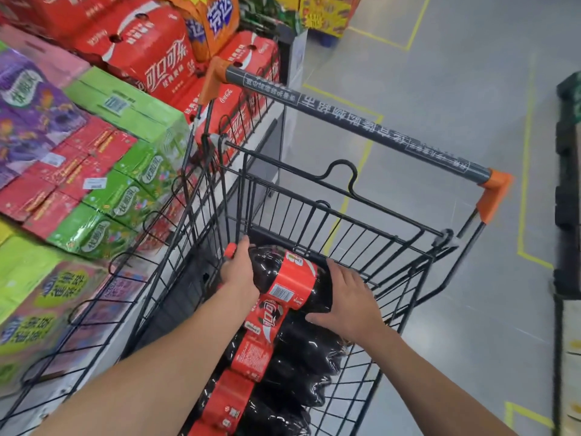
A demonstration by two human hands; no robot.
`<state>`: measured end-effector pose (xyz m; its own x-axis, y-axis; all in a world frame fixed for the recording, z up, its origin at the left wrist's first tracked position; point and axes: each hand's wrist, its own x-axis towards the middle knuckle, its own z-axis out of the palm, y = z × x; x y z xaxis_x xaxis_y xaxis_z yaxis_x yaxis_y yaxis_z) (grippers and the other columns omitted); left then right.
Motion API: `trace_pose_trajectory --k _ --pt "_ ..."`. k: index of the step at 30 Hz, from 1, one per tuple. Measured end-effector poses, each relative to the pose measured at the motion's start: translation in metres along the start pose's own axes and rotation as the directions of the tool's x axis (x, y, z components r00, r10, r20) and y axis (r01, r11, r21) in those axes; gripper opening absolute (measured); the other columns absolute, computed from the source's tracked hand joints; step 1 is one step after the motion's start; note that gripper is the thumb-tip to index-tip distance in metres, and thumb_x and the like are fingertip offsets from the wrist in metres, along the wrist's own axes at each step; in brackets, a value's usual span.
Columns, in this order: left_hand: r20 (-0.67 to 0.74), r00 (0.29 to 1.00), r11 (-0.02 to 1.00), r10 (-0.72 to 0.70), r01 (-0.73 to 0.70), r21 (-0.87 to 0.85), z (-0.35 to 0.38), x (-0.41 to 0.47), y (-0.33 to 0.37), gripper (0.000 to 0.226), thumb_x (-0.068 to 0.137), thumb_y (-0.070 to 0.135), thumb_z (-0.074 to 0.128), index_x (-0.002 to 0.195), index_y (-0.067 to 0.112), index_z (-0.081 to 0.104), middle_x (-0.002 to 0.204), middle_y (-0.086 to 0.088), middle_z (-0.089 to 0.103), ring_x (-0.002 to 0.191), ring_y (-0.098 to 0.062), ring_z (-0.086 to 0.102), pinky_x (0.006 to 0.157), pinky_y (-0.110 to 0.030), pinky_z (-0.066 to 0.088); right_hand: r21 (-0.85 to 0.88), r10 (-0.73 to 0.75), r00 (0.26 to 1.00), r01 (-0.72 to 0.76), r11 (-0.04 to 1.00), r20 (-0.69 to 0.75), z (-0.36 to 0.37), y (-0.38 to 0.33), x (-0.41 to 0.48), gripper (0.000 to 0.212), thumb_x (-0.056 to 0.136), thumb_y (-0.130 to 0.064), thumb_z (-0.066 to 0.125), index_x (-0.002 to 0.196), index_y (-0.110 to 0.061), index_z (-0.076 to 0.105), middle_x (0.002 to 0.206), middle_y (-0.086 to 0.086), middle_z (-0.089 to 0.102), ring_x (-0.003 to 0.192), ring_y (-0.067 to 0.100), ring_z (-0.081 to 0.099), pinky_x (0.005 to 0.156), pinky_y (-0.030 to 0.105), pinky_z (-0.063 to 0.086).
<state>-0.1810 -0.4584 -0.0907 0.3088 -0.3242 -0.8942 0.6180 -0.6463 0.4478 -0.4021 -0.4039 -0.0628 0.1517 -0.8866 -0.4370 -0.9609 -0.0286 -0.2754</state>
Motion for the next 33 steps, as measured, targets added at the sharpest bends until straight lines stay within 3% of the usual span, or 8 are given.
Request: trace_pose_trajectory --k 5,11,17,21,27,29,33 --pt "0.112 0.991 0.996 0.078 -0.082 0.033 -0.004 -0.022 0.004 0.047 0.082 0.058 0.081 0.106 0.018 0.075 0.103 -0.013 0.079 0.087 -0.034 0.078 0.079 -0.059 0.063 -0.146 -0.033 0.999 0.034 0.989 0.003 -0.002 -0.006 0.007 0.136 0.06 -0.084 0.071 0.162 -0.028 0.002 0.161 -0.001 0.031 0.148 0.024 0.028 0.122 0.047 0.025" --pt "0.159 0.976 0.987 0.147 -0.156 0.044 -0.01 -0.052 0.02 0.037 0.085 0.05 0.081 0.102 0.017 0.075 0.103 -0.012 0.079 0.092 -0.031 0.077 0.083 -0.053 0.064 -0.006 -0.05 0.997 0.05 0.999 -0.057 -0.003 -0.014 0.0 0.126 0.06 -0.076 0.079 0.157 -0.028 0.012 0.155 -0.003 0.038 0.144 0.019 0.037 0.121 0.046 0.032" --pt "0.26 0.939 0.97 0.227 -0.241 0.025 -0.027 -0.099 0.055 0.035 0.086 0.05 0.081 0.097 0.017 0.075 0.101 -0.01 0.08 0.091 -0.03 0.078 0.082 -0.052 0.064 0.009 -0.05 0.983 0.053 0.999 -0.179 -0.031 -0.042 -0.025 0.136 0.057 -0.095 0.058 0.16 -0.019 0.013 0.153 -0.001 0.039 0.142 0.02 0.038 0.119 0.048 0.031" --pt "0.341 0.881 0.938 0.326 -0.348 0.002 -0.041 -0.146 0.082 0.032 0.089 0.047 0.078 0.093 0.016 0.072 0.089 -0.006 0.079 0.077 -0.022 0.077 0.061 -0.035 0.061 0.011 -0.076 0.95 0.084 0.996 -0.302 -0.065 -0.067 -0.057 0.125 0.053 -0.102 0.054 0.15 -0.026 0.031 0.137 -0.006 0.048 0.129 0.016 0.048 0.113 0.047 0.04" --pt "0.445 0.795 0.896 0.412 -0.441 -0.041 -0.075 -0.236 0.113 0.037 0.085 0.051 0.081 0.089 0.015 0.075 0.092 -0.009 0.081 0.086 -0.03 0.078 0.079 -0.043 0.063 0.12 -0.13 0.915 0.188 0.975 -0.382 -0.124 -0.11 -0.141 0.11 0.053 -0.094 0.065 0.14 -0.032 0.04 0.122 -0.018 0.056 0.11 0.008 0.06 0.092 0.032 0.054" --pt "0.475 0.757 0.874 0.45 -0.483 -0.059 -0.09 -0.267 0.115 0.041 0.085 0.054 0.079 0.094 0.014 0.076 0.094 -0.009 0.081 0.083 -0.027 0.078 0.074 -0.04 0.063 0.128 -0.13 0.904 0.198 0.972 -0.408 -0.138 -0.125 -0.171 0.109 0.054 -0.092 0.068 0.142 -0.037 0.036 0.123 -0.022 0.057 0.109 0.007 0.063 0.085 0.025 0.051" --pt "0.518 0.652 0.798 0.554 -0.592 -0.108 -0.121 -0.31 0.11 0.04 0.087 0.057 0.075 0.095 0.018 0.077 0.097 -0.005 0.081 0.091 -0.028 0.078 0.091 -0.052 0.061 0.119 -0.131 0.87 0.211 0.97 -0.476 -0.152 -0.148 -0.222 0.112 0.052 -0.087 0.075 0.145 -0.043 0.032 0.126 -0.031 0.049 0.117 0.003 0.058 0.087 0.023 0.045"
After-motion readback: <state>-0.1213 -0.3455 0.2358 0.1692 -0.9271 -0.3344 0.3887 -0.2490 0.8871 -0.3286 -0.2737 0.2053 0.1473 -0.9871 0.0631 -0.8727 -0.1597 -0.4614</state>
